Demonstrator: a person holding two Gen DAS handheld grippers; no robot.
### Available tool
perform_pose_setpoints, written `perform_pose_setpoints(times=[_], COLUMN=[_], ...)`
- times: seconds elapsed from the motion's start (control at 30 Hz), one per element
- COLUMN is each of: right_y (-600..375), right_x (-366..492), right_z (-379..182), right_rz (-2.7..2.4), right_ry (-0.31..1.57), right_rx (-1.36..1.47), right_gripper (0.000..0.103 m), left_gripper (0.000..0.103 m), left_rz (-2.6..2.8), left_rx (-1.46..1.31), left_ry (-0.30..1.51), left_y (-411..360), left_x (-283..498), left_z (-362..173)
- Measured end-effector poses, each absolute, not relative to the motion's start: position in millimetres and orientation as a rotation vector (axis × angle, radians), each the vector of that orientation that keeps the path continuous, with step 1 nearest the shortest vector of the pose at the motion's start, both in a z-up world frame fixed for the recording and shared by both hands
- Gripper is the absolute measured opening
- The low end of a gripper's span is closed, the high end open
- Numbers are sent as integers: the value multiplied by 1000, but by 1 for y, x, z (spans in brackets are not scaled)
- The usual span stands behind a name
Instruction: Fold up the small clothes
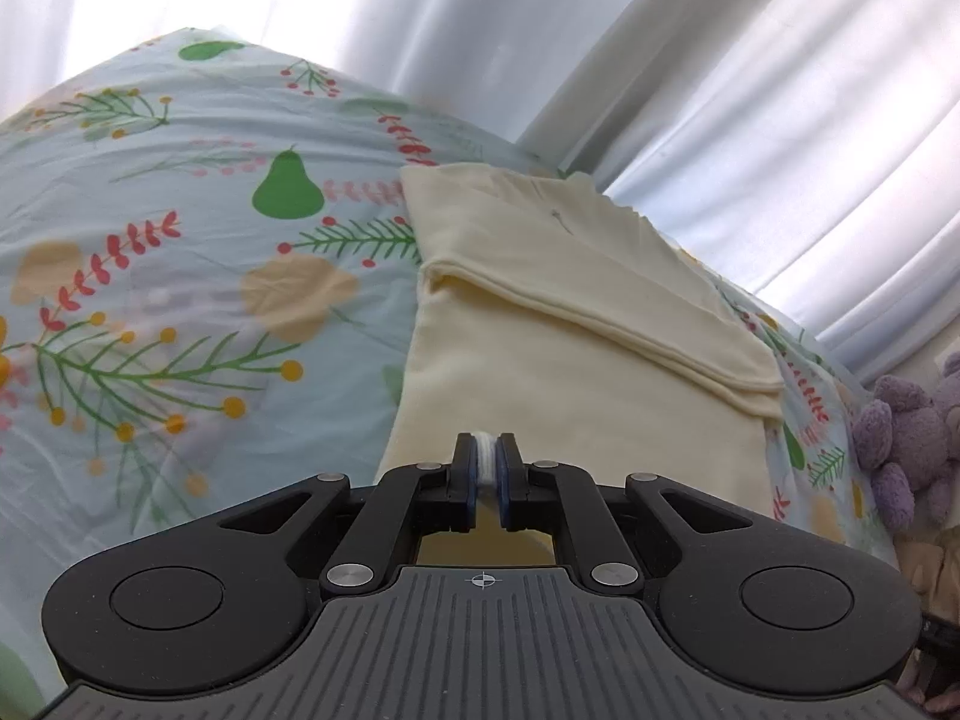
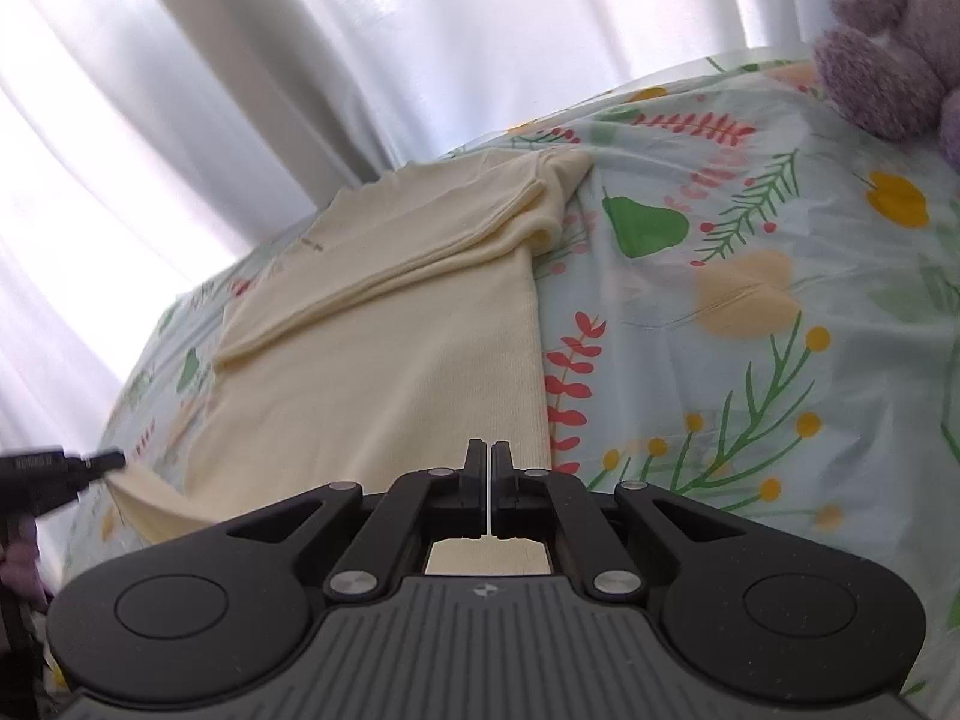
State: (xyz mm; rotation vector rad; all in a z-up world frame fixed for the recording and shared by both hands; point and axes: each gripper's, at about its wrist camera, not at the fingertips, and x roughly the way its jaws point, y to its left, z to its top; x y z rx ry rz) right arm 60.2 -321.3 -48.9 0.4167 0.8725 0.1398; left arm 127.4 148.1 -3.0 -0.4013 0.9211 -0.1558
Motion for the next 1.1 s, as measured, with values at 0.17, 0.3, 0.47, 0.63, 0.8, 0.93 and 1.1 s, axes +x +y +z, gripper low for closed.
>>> perform_pose_setpoints(times=[0.17,0.3,0.47,0.63,0.8,0.93,1.1], right_y=[-328,-339,-360,-367,-355,-348,-351], right_x=[38,24,20,18,41,74,131], right_z=[-61,-81,-114,-137,-130,-105,-79], right_rz=[153,161,115,143,152,161,160], right_ry=[1000,1105,1141,1170,1135,1047,898], right_rx=[394,619,974,1210,1149,1041,955], right_gripper=[29,42,48,47,6,6,6], left_gripper=[9,9,9,9,9,9,9], left_rz=[-140,-128,-107,-104,-113,-109,-64], left_rx=[-403,-392,-405,-385,-381,-362,-358], left_ry=[946,963,983,995,996,964,913], left_y=[150,152,155,152,151,149,152], left_x=[127,122,118,122,132,150,185], left_z=[-12,-16,-18,-20,-20,-17,-20])
